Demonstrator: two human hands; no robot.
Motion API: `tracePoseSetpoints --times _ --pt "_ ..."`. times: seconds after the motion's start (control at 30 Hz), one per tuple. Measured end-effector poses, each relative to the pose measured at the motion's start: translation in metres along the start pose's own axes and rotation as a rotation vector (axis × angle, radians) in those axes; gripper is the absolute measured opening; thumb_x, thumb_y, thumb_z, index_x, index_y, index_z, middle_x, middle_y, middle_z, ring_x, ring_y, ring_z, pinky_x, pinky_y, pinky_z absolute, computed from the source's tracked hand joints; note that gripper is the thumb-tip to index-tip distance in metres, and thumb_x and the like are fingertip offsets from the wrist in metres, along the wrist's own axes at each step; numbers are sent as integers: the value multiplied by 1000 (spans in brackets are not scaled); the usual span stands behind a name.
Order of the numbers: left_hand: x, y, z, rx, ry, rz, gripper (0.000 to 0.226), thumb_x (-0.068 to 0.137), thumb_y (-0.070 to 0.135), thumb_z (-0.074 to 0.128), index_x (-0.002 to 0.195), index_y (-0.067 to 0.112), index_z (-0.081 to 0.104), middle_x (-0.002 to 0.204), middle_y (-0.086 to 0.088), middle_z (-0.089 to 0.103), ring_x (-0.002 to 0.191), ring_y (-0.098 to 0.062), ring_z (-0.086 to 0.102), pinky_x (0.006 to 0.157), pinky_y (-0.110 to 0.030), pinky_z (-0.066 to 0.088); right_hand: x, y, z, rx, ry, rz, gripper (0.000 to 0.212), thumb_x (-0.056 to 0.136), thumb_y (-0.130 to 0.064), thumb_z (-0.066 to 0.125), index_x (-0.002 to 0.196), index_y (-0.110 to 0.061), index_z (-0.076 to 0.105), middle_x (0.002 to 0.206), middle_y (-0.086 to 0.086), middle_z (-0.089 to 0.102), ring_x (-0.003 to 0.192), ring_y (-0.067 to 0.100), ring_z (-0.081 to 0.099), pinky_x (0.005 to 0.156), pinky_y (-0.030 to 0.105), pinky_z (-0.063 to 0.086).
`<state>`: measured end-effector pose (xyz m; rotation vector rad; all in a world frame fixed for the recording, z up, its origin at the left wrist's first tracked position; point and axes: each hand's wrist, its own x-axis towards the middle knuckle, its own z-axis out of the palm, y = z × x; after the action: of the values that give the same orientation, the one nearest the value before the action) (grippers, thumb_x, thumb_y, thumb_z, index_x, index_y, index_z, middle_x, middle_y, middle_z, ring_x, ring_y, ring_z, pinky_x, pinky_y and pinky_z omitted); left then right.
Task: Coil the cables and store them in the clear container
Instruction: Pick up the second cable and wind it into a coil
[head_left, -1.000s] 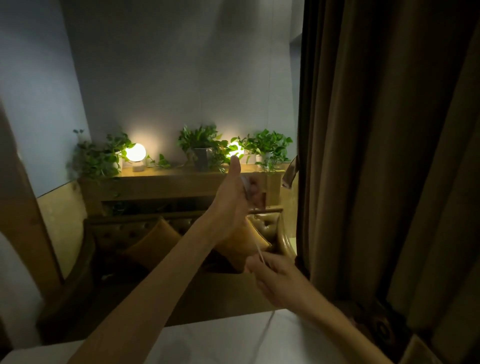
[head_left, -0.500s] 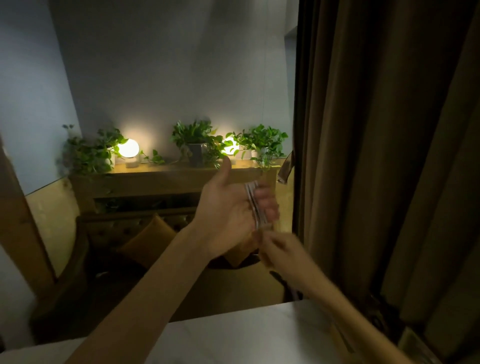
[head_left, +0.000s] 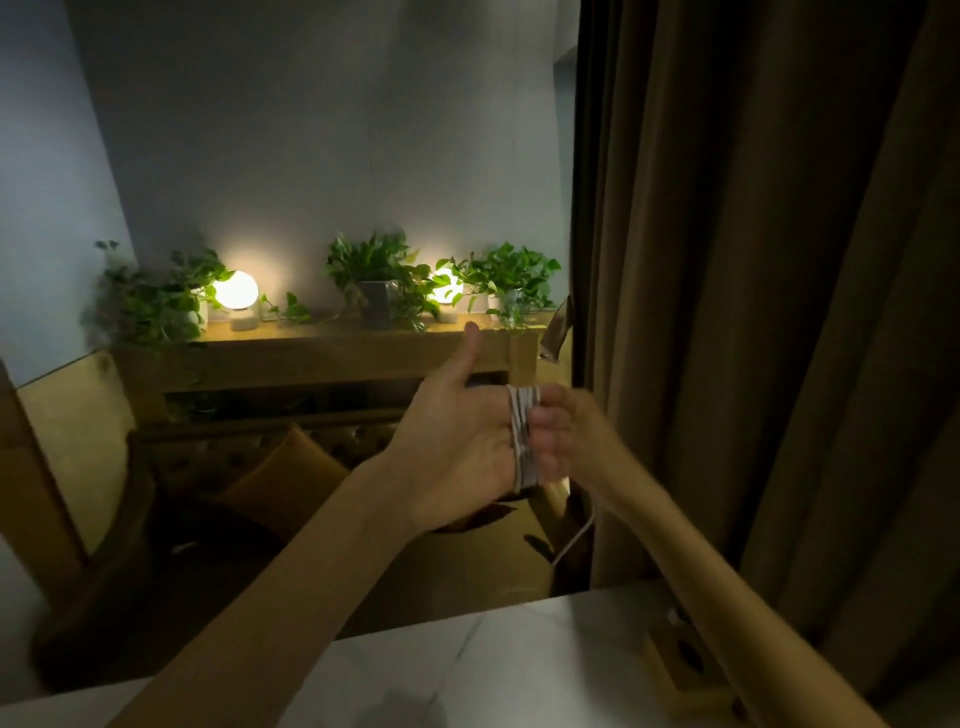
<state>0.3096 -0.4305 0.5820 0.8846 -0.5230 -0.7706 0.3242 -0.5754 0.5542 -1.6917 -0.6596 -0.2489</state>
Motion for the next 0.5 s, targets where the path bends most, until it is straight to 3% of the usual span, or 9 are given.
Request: tracePoseSetpoints --times 0.07,0.1,0.23,0.37,0.43,0.5 --pt "5 9 -4 -99 27 38 75 80 80 22 82 11 52 69 1 47 62 -10 46 62 -22 39 -10 10 19 -58 60 79 15 88 -27 60 74 -22 59 60 -12 65 58 -3 61 57 9 45" --pt "7 10 -8 -155 53 51 74 80 79 25 83 10 52 70 1 46 63 -11 46 63 -22 40 -16 16 25 -136 107 96 24 94 -19 52 70 -23 55 55 -11 60 52 -2 56 54 10 41" --pt "18 14 -25 -263 210 166 69 83 74 31 84 8 51 73 -1 45 64 -12 43 65 -23 39 -42 23 39 -315 8 119 24 97 -31 46 79 -32 62 58 -23 58 53 -4 54 51 12 37" --pt "25 13 -51 125 448 164 78 86 74 19 88 6 57 73 -7 48 64 -15 47 65 -28 41 -61 10 28 -747 -69 26 17 93 -41 47 100 -38 62 72 -28 57 70 -8 57 59 10 41" --pt "18 -1 -54 283 367 35 87 84 75 15 100 0 56 85 -12 53 77 -20 51 75 -30 43 -53 -8 10 -1032 26 -157 24 89 -44 45 100 -37 64 82 -23 64 72 -6 59 67 11 43" --pt "9 -19 -46 385 263 -73 89 86 73 10 105 -2 54 94 -14 56 84 -23 54 80 -32 43 -35 -20 -11 -1170 155 -335 21 84 -40 52 92 -32 69 80 -13 70 70 1 63 64 16 47"
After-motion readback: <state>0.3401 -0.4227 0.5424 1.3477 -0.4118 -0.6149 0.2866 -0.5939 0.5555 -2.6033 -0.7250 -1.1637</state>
